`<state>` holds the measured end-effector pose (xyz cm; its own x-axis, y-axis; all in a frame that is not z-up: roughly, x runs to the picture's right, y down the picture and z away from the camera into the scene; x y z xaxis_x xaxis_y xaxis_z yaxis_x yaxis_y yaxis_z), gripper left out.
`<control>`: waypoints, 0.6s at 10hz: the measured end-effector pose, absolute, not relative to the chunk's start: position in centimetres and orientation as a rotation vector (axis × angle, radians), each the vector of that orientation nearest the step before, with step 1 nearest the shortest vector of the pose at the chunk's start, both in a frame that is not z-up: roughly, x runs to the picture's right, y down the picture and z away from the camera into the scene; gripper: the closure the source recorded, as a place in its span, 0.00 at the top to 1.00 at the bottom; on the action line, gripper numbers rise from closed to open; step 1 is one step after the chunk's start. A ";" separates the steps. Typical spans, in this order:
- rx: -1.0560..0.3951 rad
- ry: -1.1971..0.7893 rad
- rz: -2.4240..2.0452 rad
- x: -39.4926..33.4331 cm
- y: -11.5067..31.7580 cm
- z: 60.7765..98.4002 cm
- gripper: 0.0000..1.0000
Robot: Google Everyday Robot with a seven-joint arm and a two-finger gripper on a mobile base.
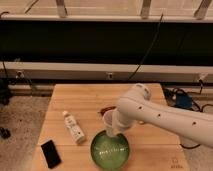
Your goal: Place the ceramic cup in the ceramic bowl
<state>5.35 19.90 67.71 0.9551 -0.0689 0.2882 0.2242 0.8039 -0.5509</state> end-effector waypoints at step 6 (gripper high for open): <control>-0.617 -0.263 -0.157 5.4 20.7 68.0 0.00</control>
